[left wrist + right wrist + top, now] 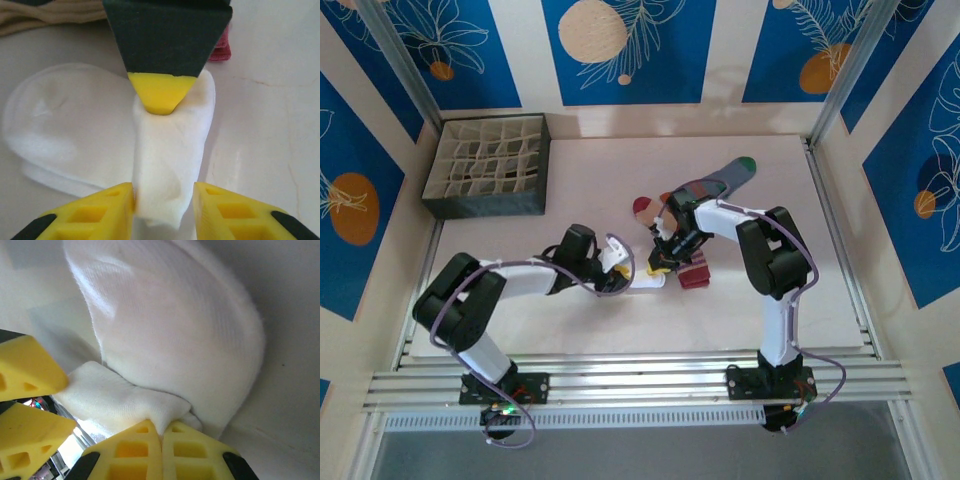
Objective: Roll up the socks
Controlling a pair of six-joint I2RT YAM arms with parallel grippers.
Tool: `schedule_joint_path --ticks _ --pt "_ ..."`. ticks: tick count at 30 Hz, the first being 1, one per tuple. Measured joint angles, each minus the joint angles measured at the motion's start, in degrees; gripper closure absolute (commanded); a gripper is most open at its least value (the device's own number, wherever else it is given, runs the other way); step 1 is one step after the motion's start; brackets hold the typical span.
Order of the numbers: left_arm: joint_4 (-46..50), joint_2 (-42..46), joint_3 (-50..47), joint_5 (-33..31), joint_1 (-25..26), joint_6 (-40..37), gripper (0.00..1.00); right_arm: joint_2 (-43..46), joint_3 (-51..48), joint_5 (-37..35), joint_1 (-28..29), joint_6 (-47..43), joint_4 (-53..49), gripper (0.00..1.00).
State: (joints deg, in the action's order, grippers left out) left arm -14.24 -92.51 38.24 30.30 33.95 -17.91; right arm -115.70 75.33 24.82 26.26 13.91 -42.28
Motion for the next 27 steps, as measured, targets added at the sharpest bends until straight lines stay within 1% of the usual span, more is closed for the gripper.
schedule_joint_path --ticks 2,7,10,17,20,21,23,25,27 --pt "-0.5 1.3 -0.7 -3.3 2.1 -3.4 0.63 -0.3 0.6 -0.2 0.0 -0.4 -1.1 1.00" --pt "-2.9 1.8 -1.1 -13.2 9.7 -12.4 0.58 -1.3 2.2 -0.5 0.0 -1.6 -3.6 1.00" --pt "-3.8 1.6 -1.1 -17.9 12.7 -16.5 0.57 -1.6 2.6 -0.5 0.0 -2.0 -4.4 1.00" --pt "-4.2 -4.0 1.9 -22.9 14.3 -21.6 0.58 -1.9 3.4 -0.9 0.0 -2.9 -6.2 1.00" --pt "-5.5 -6.2 3.3 -24.9 14.9 -22.7 0.59 -2.0 3.4 -1.1 -0.2 -3.3 -6.8 0.98" --pt "-6.1 -6.8 3.5 -25.8 15.2 -23.0 0.61 -2.0 3.5 -1.1 -0.2 -3.5 -6.9 0.96" --pt "-6.8 -7.3 3.6 -26.7 15.5 -23.1 0.72 -2.0 3.5 -1.0 -0.2 -3.9 -7.0 0.92" --pt "-7.1 -7.4 3.7 -27.2 15.7 -23.1 0.88 -2.0 3.5 -0.9 -0.4 -4.5 -7.1 0.80" --pt "-6.9 -7.4 4.1 -27.3 15.8 -22.4 1.00 -1.9 3.4 -0.9 -0.7 -5.1 -7.1 0.66"
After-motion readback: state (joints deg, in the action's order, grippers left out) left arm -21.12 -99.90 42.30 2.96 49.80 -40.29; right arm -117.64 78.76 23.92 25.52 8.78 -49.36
